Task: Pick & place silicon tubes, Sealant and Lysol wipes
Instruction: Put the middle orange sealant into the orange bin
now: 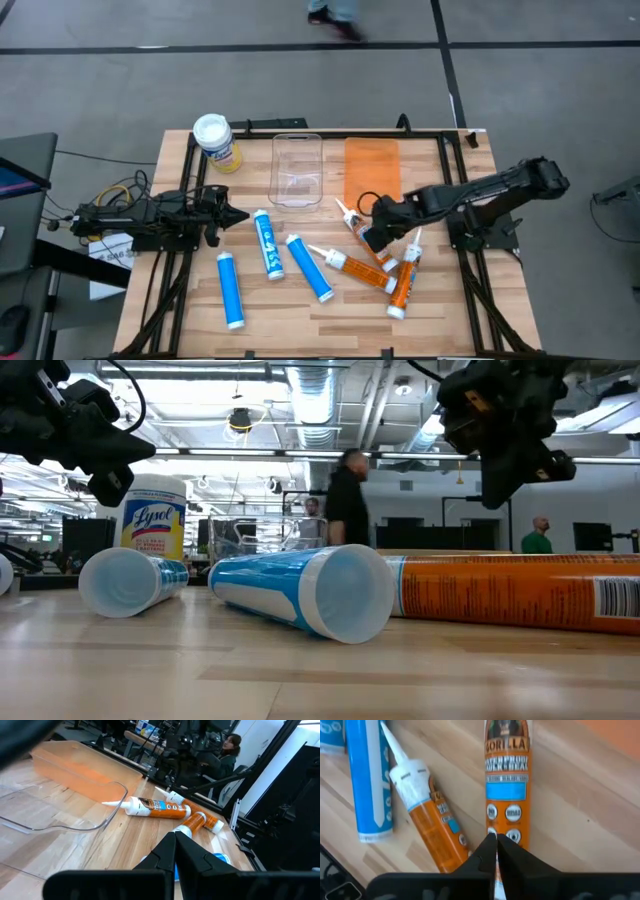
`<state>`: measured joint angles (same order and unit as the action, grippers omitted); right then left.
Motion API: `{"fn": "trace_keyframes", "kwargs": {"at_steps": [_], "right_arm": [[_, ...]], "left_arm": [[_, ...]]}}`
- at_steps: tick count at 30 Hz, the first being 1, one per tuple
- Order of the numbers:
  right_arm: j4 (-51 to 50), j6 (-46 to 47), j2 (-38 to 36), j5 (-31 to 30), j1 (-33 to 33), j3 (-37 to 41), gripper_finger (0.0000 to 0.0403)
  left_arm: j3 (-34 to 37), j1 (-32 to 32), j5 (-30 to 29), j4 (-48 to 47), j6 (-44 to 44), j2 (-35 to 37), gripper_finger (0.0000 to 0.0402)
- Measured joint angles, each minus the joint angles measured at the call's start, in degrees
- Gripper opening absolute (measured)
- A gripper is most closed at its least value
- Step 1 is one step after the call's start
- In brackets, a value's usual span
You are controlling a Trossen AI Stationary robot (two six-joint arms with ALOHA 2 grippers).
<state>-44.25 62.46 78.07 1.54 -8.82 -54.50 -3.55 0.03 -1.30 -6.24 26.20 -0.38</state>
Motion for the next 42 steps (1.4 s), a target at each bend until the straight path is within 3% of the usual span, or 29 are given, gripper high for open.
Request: {"fn": "trace_keyframes", "kwargs": {"at_steps": [13,17,24,31,42], "right_arm": [[0.3,-0.01,0.03,-0.11,1.84,-0.02,0.0197],[1.48,0.49,0.03,-0.83,1.84,-0.02,0.0233],[1.91,0.93,3.45,-2.75,1.75,0.01,0.0236],[6.13,0.23,11.35,1.55,1.73,0.01,0.0223],[7.89,0.04,18.46,1.97,1.49,-0.37,0.0221]], "left_arm": [[-0.02,0.0,0.0,-0.22,-0.02,0.0,0.0],[-0.02,-0.02,0.0,-0.24,-0.02,0.0,0.0],[-0.02,-0.02,0.0,-0.31,-0.02,0.0,0.0],[-0.02,0.0,0.0,-0.46,-0.04,0.0,0.0],[-0.02,0.0,0.0,-0.52,-0.02,0.02,0.0]]}}
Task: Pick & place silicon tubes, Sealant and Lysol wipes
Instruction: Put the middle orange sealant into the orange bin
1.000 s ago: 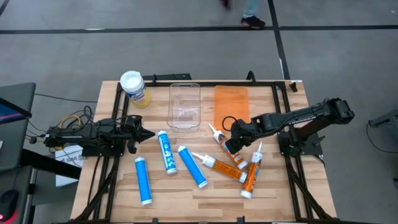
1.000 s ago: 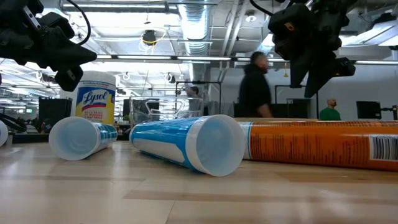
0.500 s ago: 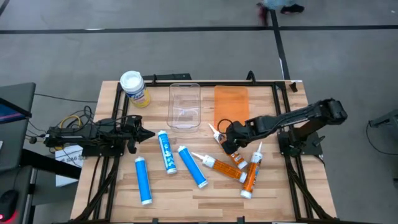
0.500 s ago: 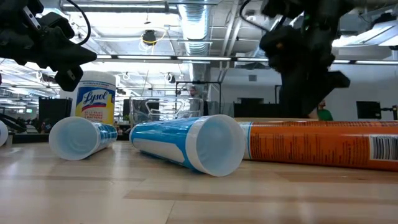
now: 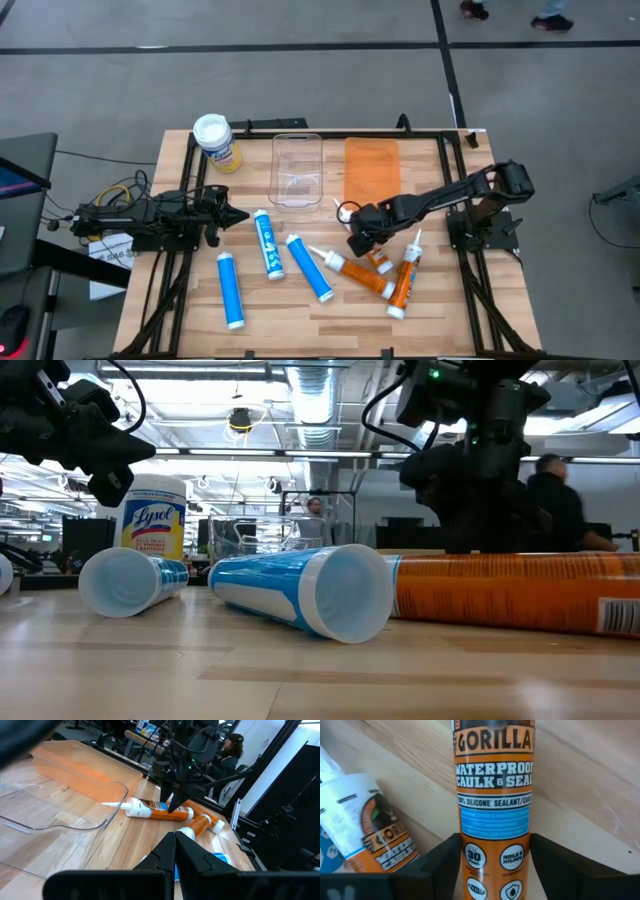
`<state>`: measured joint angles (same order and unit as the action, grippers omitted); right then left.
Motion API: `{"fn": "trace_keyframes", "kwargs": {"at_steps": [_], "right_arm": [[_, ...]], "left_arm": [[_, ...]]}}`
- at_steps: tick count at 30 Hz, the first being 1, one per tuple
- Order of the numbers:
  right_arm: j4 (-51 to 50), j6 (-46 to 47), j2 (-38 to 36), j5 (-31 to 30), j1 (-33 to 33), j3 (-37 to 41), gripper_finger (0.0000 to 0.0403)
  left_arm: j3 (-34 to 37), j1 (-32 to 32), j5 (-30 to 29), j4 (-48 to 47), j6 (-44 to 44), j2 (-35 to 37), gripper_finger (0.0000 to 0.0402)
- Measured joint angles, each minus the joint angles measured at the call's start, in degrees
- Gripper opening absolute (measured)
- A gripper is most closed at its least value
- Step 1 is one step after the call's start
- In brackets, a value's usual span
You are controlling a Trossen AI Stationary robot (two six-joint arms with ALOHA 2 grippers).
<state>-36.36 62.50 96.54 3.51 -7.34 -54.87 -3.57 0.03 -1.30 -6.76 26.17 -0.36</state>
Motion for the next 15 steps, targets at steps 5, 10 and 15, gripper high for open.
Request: {"fn": "trace_keyframes", "kwargs": {"at_steps": [5,10,15], "right_arm": [[0.2,0.0,0.8,-0.75,-0.42,-0.06,0.0221],[0.27,0.43,0.89,-3.18,-0.94,0.0,0.0222],[0.28,0.46,0.96,-3.24,-0.96,0.04,0.0223]], "left_arm": [[0.0,0.0,0.0,0.0,-0.05,-0.02,0.0],[0.0,-0.01,0.0,0.0,-1.67,-0.01,0.0],[0.0,0.0,0.0,0.0,-2.58,-0.02,0.0]]}}
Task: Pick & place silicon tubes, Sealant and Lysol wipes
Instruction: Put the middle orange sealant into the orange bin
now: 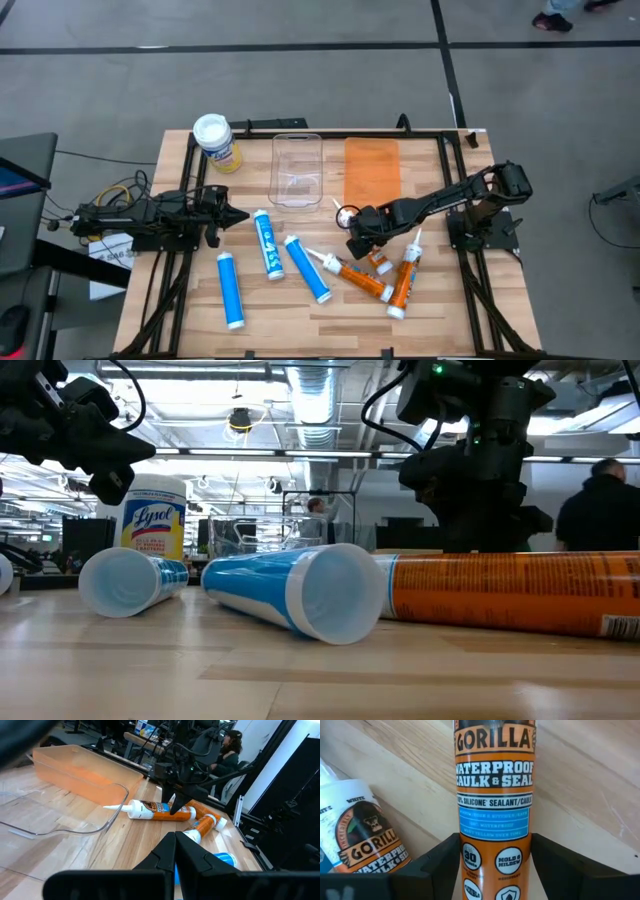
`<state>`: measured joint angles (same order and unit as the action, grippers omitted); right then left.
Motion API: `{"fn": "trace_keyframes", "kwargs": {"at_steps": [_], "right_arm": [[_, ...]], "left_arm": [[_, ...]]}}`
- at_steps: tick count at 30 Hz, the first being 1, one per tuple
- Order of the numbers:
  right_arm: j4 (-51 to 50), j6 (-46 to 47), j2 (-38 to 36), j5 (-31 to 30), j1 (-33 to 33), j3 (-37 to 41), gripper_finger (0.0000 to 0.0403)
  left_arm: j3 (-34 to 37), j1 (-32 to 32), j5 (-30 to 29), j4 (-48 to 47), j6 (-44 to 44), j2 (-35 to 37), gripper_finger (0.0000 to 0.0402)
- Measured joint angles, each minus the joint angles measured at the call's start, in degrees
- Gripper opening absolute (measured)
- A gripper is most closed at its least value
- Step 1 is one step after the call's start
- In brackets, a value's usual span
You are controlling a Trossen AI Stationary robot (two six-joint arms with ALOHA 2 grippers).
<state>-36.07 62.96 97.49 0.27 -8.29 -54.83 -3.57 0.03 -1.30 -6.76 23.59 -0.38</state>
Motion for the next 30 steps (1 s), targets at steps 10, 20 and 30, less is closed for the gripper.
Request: {"fn": "trace_keyframes", "kwargs": {"at_steps": [10,20,30], "right_arm": [[0.31,-1.3,-0.08,-2.08,-0.88,0.18,0.0221],[1.81,-1.55,-0.44,-2.25,-1.11,0.2,0.0224],[2.32,0.7,-0.44,-1.78,-1.09,0.17,0.0226]], "left_arm": [[0.0,-0.01,0.0,0.0,-0.22,0.0,0.0],[0.02,-0.01,0.0,0.01,-0.18,0.0,0.0],[0.02,-0.02,0.0,0.02,-0.04,0.0,0.0]]}}
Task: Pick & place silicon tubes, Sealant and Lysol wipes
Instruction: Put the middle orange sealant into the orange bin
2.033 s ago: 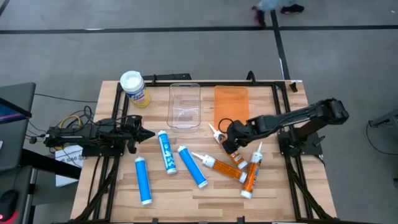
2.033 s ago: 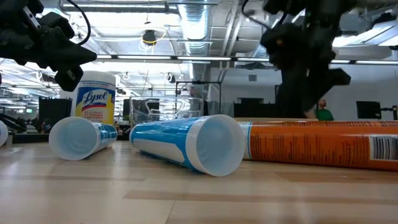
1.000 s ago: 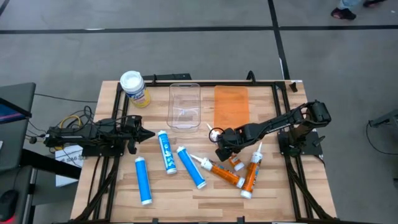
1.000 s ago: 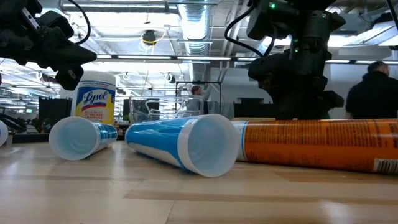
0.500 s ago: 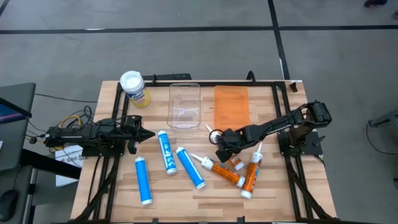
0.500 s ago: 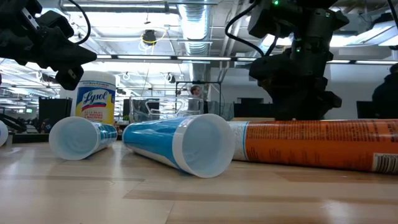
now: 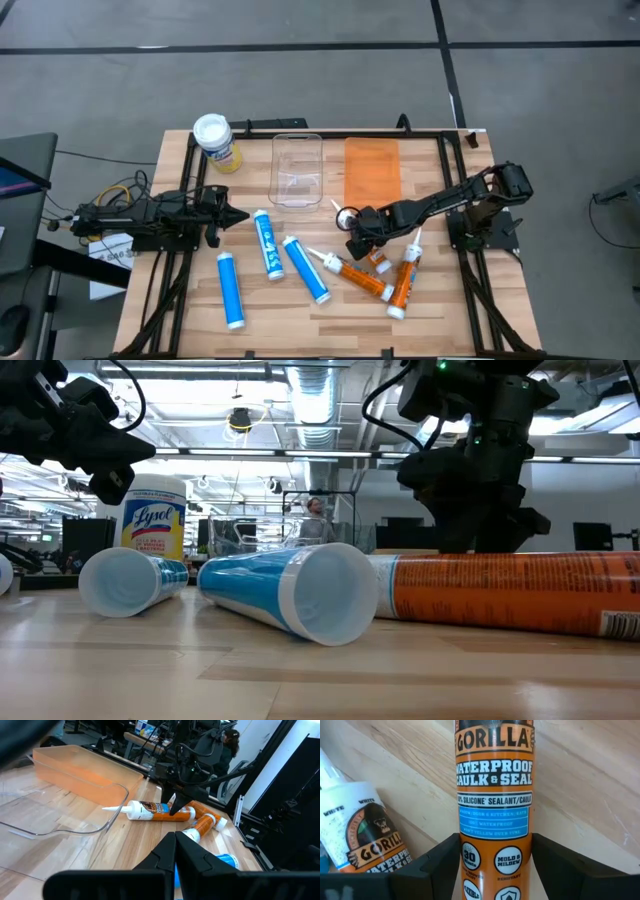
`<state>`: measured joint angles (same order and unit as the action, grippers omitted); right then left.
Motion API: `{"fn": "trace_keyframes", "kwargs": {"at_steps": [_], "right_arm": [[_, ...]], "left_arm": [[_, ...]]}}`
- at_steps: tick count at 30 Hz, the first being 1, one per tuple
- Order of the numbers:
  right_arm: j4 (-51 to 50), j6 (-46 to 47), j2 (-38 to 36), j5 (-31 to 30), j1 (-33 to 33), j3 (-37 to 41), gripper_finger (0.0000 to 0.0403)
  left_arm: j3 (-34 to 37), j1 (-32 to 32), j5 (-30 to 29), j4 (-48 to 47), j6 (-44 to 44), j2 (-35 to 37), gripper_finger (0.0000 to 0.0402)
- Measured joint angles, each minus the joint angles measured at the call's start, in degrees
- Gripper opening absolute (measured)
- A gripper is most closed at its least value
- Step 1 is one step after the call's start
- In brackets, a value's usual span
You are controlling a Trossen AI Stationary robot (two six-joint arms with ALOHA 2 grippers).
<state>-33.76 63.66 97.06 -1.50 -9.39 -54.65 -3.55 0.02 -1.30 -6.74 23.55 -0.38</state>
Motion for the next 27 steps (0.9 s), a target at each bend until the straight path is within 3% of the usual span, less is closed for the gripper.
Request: {"fn": "trace_keyframes", "kwargs": {"at_steps": [5,18,27], "right_arm": [[0.37,0.37,0.53,0.24,-0.02,0.2,0.0249],[0.26,0.39,0.25,0.12,0.0,0.17,0.0358],[1.25,0.4,0.13,0.07,0.0,0.07,0.0376]], "left_arm": [[0.0,0.01,0.0,0.0,0.0,0.0,0.0],[0.02,0.01,-0.02,0.0,-0.12,0.02,0.0],[0.02,0.01,-0.01,0.0,-0.15,0.02,0.0]]}}
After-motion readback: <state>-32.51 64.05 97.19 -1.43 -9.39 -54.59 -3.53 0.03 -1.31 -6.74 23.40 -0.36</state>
